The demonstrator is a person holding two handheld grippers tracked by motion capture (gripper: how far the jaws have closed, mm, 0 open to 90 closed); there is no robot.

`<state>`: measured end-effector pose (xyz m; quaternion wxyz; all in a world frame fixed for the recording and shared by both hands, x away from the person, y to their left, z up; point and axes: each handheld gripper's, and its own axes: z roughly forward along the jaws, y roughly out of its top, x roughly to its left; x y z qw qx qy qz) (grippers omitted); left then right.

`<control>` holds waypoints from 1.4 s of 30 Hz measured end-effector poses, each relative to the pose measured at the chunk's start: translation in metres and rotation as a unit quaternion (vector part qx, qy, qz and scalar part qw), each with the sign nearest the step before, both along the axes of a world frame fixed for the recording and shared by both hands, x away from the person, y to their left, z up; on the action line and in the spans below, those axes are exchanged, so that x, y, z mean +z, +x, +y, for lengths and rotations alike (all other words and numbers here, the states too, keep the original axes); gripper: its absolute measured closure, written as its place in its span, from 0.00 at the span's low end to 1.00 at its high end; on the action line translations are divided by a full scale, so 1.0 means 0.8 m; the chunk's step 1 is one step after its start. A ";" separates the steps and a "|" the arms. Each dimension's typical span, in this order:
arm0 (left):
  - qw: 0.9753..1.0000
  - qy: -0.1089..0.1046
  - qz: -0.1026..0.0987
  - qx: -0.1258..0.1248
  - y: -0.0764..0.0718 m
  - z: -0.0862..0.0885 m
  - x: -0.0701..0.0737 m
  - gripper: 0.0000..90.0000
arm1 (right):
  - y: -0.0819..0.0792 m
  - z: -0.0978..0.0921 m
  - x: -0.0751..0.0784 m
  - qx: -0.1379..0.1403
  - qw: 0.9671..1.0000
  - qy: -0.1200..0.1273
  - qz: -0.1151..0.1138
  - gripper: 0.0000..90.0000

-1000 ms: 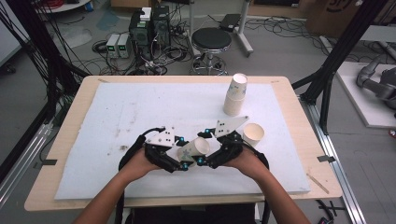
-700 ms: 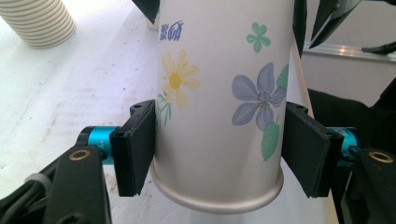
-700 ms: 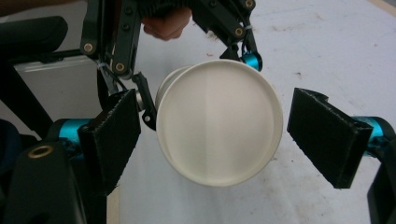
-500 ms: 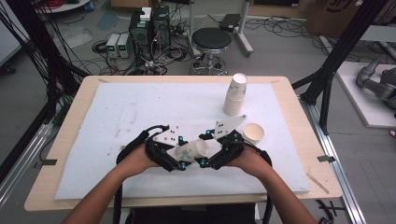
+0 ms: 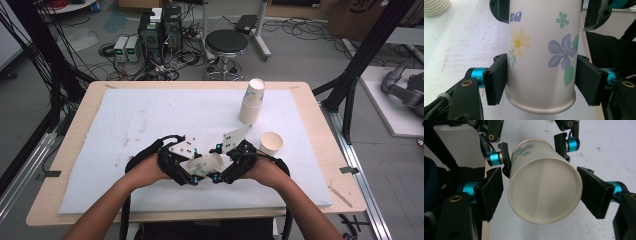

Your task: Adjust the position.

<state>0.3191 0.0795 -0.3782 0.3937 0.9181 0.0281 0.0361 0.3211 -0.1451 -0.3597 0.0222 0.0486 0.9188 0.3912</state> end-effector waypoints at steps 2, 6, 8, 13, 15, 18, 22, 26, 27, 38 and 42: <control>1.000 0.001 0.001 -0.006 0.000 0.000 0.000 0.35 | -0.001 0.003 0.000 0.005 1.000 -0.009 0.001 0.29; 1.000 0.001 0.006 -0.012 0.000 0.001 0.000 0.35 | 0.002 0.004 -0.001 0.019 1.000 -0.018 0.000 0.35; 1.000 0.007 0.008 -0.015 0.000 0.001 -0.001 0.35 | 0.002 0.004 -0.002 0.022 0.999 -0.023 0.003 0.39; 1.000 0.005 0.014 -0.020 -0.001 0.000 -0.003 0.35 | 0.002 0.005 -0.003 0.030 0.999 -0.027 0.009 0.40; 1.000 -0.006 0.011 -0.016 -0.001 0.001 -0.004 0.32 | 0.002 0.004 -0.003 0.029 0.999 -0.025 0.009 0.41; 0.999 -0.045 0.020 0.007 0.000 0.008 -0.007 0.18 | 0.002 0.001 -0.002 0.029 0.999 -0.020 0.015 0.41; 0.994 -0.101 0.029 0.026 0.000 0.024 -0.012 0.18 | 0.001 -0.005 -0.003 0.021 1.000 -0.015 0.015 0.41; 0.989 -0.138 0.031 0.041 -0.003 0.034 -0.016 0.18 | 0.001 -0.015 -0.006 0.013 1.000 0.001 0.015 0.40; 0.987 -0.153 0.033 0.045 -0.004 0.038 -0.018 0.18 | 0.001 -0.017 -0.007 0.011 1.000 0.005 0.011 0.40; 0.972 -0.220 0.040 0.070 -0.009 0.054 -0.033 0.18 | -0.010 -0.043 -0.021 -0.012 0.998 0.062 0.004 0.40; 0.969 -0.234 0.039 0.075 -0.010 0.056 -0.037 0.18 | -0.013 -0.051 -0.026 -0.019 0.996 0.087 0.004 0.40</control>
